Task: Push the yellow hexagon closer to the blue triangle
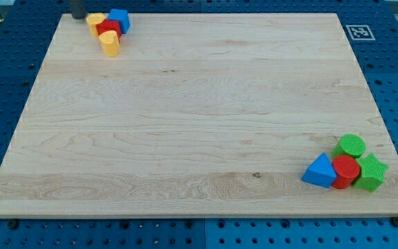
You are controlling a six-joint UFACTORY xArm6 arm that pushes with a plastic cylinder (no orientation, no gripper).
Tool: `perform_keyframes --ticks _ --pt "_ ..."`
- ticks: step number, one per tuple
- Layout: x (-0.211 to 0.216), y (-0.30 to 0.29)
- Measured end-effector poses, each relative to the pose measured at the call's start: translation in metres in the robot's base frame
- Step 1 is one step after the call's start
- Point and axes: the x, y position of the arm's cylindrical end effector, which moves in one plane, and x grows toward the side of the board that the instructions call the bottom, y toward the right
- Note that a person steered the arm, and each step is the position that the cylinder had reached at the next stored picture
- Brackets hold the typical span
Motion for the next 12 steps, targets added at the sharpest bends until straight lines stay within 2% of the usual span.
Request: perform_keyframes --ticks 2,5,10,11,12 --pt "0.043 0.082" --pt "0.098 0.142" --pt "0.224 0.339" --pt "0.235 0.343" --pt "0.235 0.322"
